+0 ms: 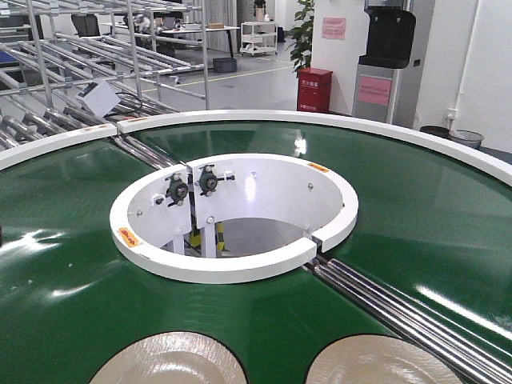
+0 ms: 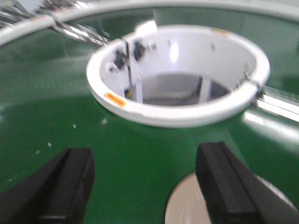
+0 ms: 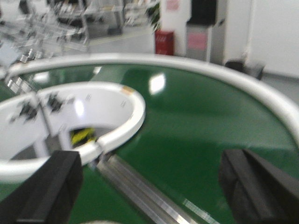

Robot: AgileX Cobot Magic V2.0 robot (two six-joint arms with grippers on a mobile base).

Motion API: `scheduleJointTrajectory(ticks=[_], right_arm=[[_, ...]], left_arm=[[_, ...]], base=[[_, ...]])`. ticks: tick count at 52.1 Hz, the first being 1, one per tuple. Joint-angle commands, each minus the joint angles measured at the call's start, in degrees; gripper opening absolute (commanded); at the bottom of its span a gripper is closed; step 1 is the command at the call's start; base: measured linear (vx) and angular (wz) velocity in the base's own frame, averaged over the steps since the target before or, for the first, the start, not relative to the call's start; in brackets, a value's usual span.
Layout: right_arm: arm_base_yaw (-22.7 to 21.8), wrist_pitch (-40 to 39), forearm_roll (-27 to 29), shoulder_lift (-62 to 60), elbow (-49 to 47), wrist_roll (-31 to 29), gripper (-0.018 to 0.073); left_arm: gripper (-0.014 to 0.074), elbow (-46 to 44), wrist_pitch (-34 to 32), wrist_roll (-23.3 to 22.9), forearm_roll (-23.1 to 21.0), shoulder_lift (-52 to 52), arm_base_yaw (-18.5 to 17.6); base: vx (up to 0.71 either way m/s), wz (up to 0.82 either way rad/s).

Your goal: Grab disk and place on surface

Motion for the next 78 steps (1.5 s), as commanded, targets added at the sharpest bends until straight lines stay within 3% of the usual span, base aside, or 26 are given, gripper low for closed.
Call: scheduleJointTrajectory(ticks=[1,6,10,15,17,19,24,28,42,45,49,62,71,74,78], right_arm=[[6.8,3.4,-0.1,3.9,-4.0,-1.4,0.0555],[15.7,11.5,3.5,9.6,-7.2,-2.7,0.0518],[21.1,19.1,10.0,15.0,-10.3,-8.1,0.0503],[23.2,24.1,21.7,20.2,-12.7,-15.0,0.0501],[23.2,25.7,27.4,22.5,-13.3,-17.3,0.0501],[23.2,26.7,31.7,24.5,-13.6,-19.7,0.0501],[21.8,27.5,37.4,28.3,-13.8,-21.9,0.0501],[17.6,27.5,40.5,31.0,-13.8,-23.2,0.0501],[-13.2,32.9,42.7,36.0,-13.4,-27.0,0.0501],[-19.8,34.0,43.3,36.3,-13.4,-26.5,0.0501],[-24.8,35.7,45.6,36.1,-13.4,-26.8,0.0501],[-26.4,34.8,50.9,35.8,-13.4,-30.0,0.0501],[-26.4,34.2,50.7,35.9,-13.4,-30.2,0.0501],[-26.4,33.9,50.7,35.9,-13.4,-30.4,0.0501],[-26.4,33.8,50.4,35.9,-13.4,-30.6,0.0501]], left_arm=[[0.0512,-4.8,1.7,5.2,-3.1,2.0,-3.5],[0.048,-8.7,6.5,10.1,-13.1,5.7,-7.5],[0.0461,-11.1,13.4,20.2,-29.2,10.0,-9.5],[0.0458,-11.9,21.3,29.7,-45.7,15.3,-9.9],[0.0458,-11.9,22.4,31.1,-50.0,17.4,-9.8],[0.0458,-11.9,22.5,31.2,-51.6,19.0,-9.8],[0.0458,-11.9,21.1,30.0,-50.9,23.0,-8.2],[0.0458,-11.9,21.1,28.1,-49.2,25.9,-4.1],[0.0458,-11.8,26.0,26.6,-43.3,36.6,14.5],[0.0458,-11.8,25.5,26.6,-43.3,39.5,16.7],[0.0458,-11.8,25.0,27.1,-43.1,42.6,17.7],[0.0458,-11.9,25.4,35.4,-48.6,52.6,15.0],[0.0453,-11.9,27.0,36.9,-48.9,56.3,12.0],[0.0417,-11.9,27.1,36.9,-49.0,57.0,11.1],[0.0278,-11.9,27.9,36.9,-49.5,57.4,10.2]], base=[[0.0,0.0],[0.0,0.0],[0.0,0.0],[0.0,0.0],[0.0,0.0],[0.0,0.0],[0.0,0.0],[0.0,0.0],[0.0,0.0],[0.0,0.0],[0.0,0.0],[0.0,0.0],[0.0,0.0],[0.0,0.0],[0.0,0.0]])
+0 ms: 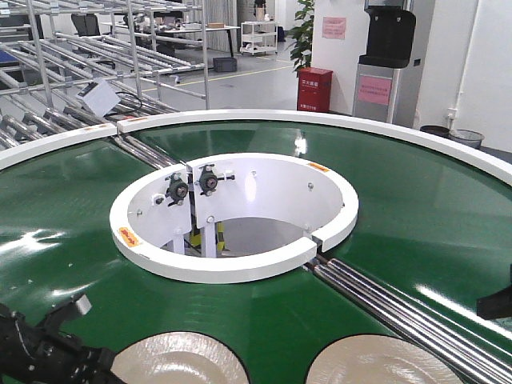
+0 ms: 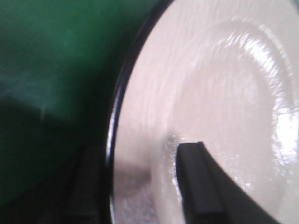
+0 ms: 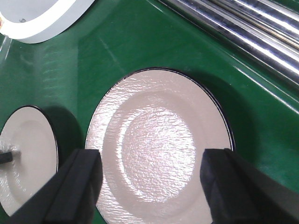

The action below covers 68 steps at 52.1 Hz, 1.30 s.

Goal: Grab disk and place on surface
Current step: 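Lower both grippers and pinch the rims of the two cream plates, then lift both plates upright off the conveyor with both grippers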

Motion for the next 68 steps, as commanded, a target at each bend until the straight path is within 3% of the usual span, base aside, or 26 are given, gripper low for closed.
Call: scheduleJointTrajectory(ticks=[1,4,6,14,20,30,36,56,63,68], right_arm=[[-0.3,-1.5,2.6,-2.0,-1.7,-1.0,0.0501],[-0.3,-1.5,2.5,-2.0,-1.7,-1.0,0.0501],[-0.3,-1.6,2.0,-1.9,-1.7,-1.0,0.0501],[-0.3,-2.8,-1.8,-1.2,-1.7,-0.6,0.0501],[-0.3,-3.4,-4.8,1.0,-1.7,0.2,0.0501],[-0.3,-4.1,-4.4,7.2,-1.7,-5.7,0.0501],[-0.3,-5.3,-3.9,12.6,-1.7,-6.6,0.0501],[-0.2,-0.5,8.7,26.3,-1.7,-15.4,0.0475],[2.0,2.9,15.0,28.6,-1.7,-21.1,0.0403],[5.1,2.4,15.0,29.7,-1.7,-21.8,0.0329]], left_arm=[[0.0221,-1.7,3.2,0.4,-4.3,-2.4,-1.4],[0.005,-1.7,4.0,0.4,-5.3,-2.4,-1.5],[-0.0012,-1.8,4.7,0.4,-6.2,-2.4,-1.5],[-0.001,-2.0,7.4,2.2,-12.2,-4.7,-1.3],[-0.001,-2.0,8.1,4.5,-19.3,-9.2,-0.3],[-0.001,-2.0,9.2,3.8,-29.1,-17.6,4.6],[-0.001,-2.0,10.9,3.3,-32.7,-20.6,7.6],[-0.001,-1.9,11.3,2.4,-34.9,-20.8,8.9],[-0.001,-1.9,11.0,1.4,-34.8,-20.8,8.9],[-0.001,-1.9,11.0,1.3,-34.8,-20.8,8.9]], base=[[0.0,0.0],[0.0,0.0],[0.0,0.0],[0.0,0.0],[0.0,0.0],[0.0,0.0],[0.0,0.0],[0.0,0.0],[0.0,0.0],[0.0,0.0]])
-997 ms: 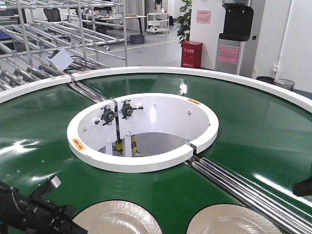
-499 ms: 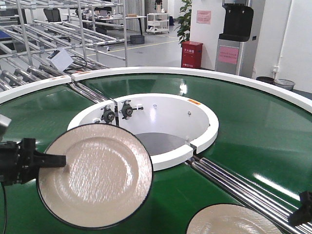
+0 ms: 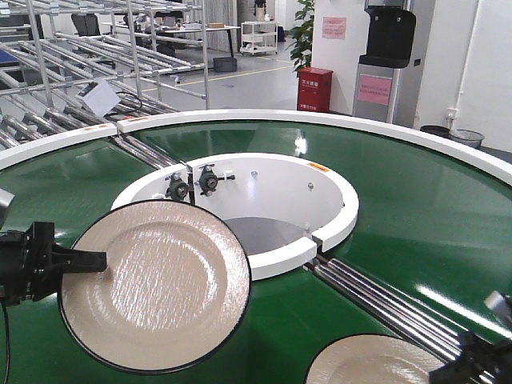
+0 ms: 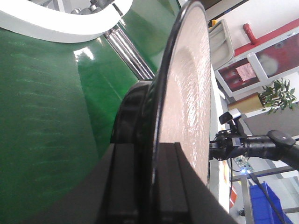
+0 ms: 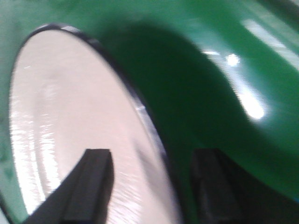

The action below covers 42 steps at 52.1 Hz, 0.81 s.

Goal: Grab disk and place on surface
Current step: 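Lift both plates upright off the conveyor with both grippers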

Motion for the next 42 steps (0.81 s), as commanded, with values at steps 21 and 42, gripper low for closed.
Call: scheduleJointTrajectory(ticks=[21,42], right_arm=[[3.4,8.6,12.4,-5.3,-1.4,-1.5,-0.0012],[2.7,12.6,21.8,-26.7,-1.4,2.9,-0.0009]], left_arm=[[-0.001,-1.5,3.4,-4.4,-7.8,-2.8,0.2],[-0.001,2.7,6.6,-6.9,-6.8,-6.1,0.2]], base=[[0.0,0.0],[0.0,0.0]])
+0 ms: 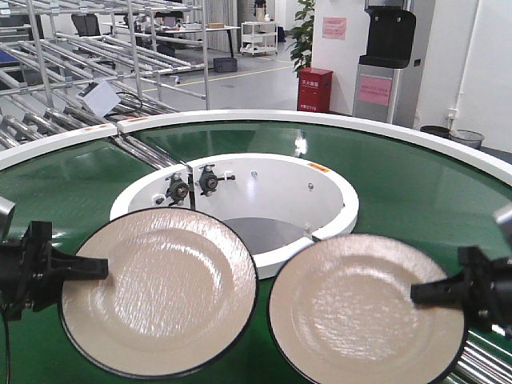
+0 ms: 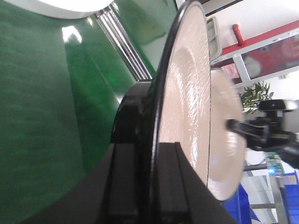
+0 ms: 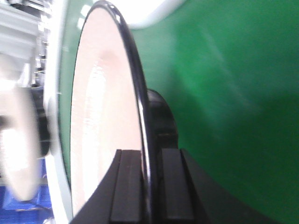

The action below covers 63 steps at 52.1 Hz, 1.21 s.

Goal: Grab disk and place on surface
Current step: 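Lift both plates upright off the conveyor with both grippers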

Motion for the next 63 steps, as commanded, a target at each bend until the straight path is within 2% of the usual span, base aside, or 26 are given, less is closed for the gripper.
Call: scheduleJointTrajectory(ticks=[1,10,25,63], right_arm=[[-0.2,6.6,6.5,-7.7,-1.6,2.3,-0.0009],[-0.2,6.2,6.3,-14.0,-1.6,5.2,-0.0009],[-0.2,6.5,4.8,-16.5,-1.6,7.9,-0.0009],[-0.2,6.6,4.7,-16.6,-1.6,8.3,-0.0009]], left_arm=[[-0.001,1.5,3.2,-0.6,-7.3,-5.6,0.1],[-0.001,7.4,0.7,-0.4,-7.3,-11.5,0.1],[-0.0009,7.7,1.1,-2.0,-8.7,-18.2,0.1],[-0.0009,7.7,0.9,-2.3,-8.7,-18.9,0.1]], base=[[0.0,0.0],[0.0,0.0],[0.0,0.0],[0.0,0.0]])
